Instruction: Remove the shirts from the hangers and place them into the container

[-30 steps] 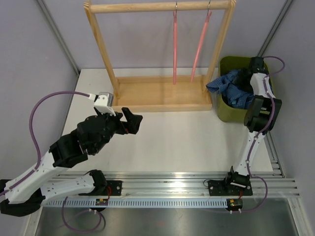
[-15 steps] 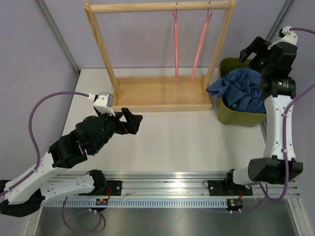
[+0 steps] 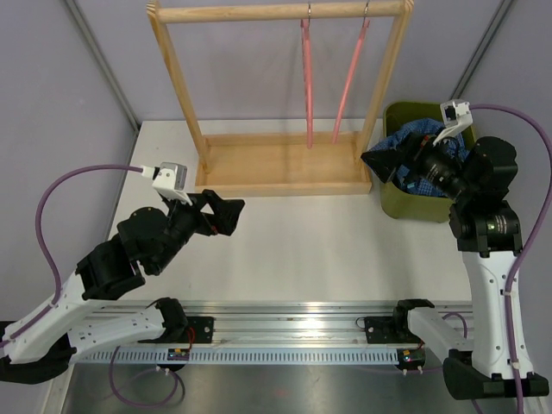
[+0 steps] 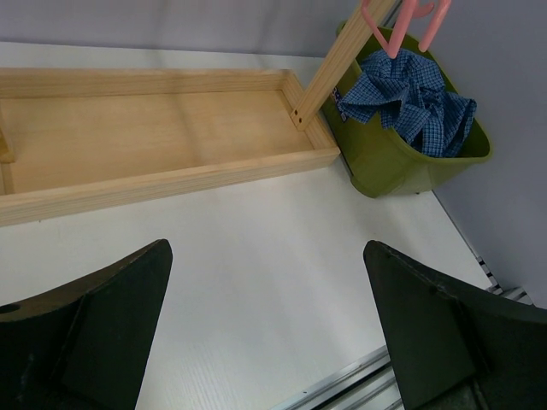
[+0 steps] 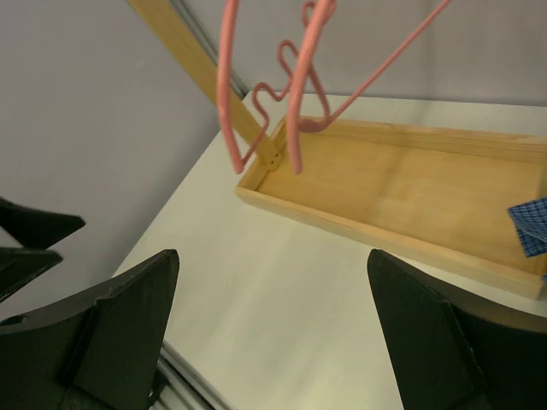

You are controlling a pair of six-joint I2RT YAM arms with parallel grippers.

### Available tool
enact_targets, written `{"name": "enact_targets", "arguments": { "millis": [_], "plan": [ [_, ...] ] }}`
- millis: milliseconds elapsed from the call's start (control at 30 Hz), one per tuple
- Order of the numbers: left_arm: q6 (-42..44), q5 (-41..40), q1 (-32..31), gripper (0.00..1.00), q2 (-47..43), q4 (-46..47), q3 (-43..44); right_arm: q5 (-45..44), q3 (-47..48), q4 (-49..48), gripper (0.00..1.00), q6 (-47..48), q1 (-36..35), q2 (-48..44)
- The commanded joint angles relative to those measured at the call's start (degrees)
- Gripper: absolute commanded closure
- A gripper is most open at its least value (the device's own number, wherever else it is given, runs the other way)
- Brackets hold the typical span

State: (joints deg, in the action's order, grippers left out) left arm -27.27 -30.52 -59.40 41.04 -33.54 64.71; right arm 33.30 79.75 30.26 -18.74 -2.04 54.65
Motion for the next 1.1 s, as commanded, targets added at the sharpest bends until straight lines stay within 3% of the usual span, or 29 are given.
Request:
{"name": "enact_targets", "arguments": {
  "millis": [0,433,1067],
  "plan": [
    [0.4,0.9,0.2,0.01,0.4,3.7,-0.2,9.2,0.8,-0.4,0.0,-2.8,-1.6,0.0],
    [0.9,3.1,0.2,0.01,0.1,5.8,0.6,11.9,-1.6,-4.3,0.0,-5.1,-7.2,-0.2],
    [2.2,4.6,0.2,0.01,-1.1,8.1,-0.2,11.3,-1.7,-5.6,0.0,-5.9,-8.1,1.1]
  ]
}}
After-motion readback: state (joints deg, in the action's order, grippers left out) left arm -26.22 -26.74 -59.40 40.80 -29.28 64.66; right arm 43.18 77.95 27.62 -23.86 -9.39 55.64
